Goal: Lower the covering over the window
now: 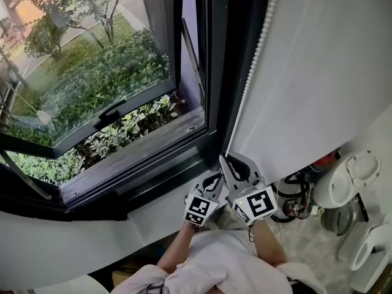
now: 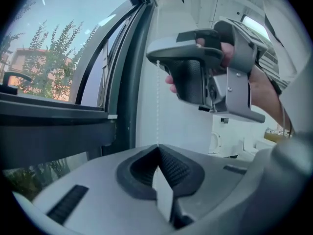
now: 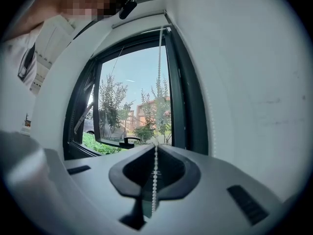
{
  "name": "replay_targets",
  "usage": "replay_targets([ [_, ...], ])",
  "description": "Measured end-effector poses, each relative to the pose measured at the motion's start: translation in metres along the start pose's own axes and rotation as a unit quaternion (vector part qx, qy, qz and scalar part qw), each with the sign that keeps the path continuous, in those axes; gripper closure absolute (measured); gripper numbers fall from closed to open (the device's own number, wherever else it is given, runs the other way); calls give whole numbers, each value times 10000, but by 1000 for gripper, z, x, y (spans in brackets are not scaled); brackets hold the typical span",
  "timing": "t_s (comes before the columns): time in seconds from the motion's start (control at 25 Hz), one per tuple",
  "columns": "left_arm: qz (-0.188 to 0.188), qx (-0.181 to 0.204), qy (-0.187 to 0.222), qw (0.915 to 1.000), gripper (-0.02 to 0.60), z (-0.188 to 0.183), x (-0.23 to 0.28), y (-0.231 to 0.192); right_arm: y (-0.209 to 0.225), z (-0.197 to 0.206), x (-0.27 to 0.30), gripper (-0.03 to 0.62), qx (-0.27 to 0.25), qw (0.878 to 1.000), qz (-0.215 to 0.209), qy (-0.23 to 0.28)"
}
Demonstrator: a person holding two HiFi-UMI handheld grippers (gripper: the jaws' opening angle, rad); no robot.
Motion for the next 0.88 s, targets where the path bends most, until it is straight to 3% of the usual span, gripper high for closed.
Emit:
replay_targets([
  [0.68,291,-285,-759,9963,567,86,-4,23,10,89,-10,586,334,9973,38,-655],
  [0.88,168,-291,-732,9967,562,85,-18,23,11,102,-13,586,437,9965,45,-717],
])
Point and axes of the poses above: the fingertips, and each gripper's own axes: x forward along the fingers, y to its right, z out of its underside, the point moved 3 cm from there along -x, backward along the fingers, and after that the axes turned 14 degrees about x, right-handed, at the moved point
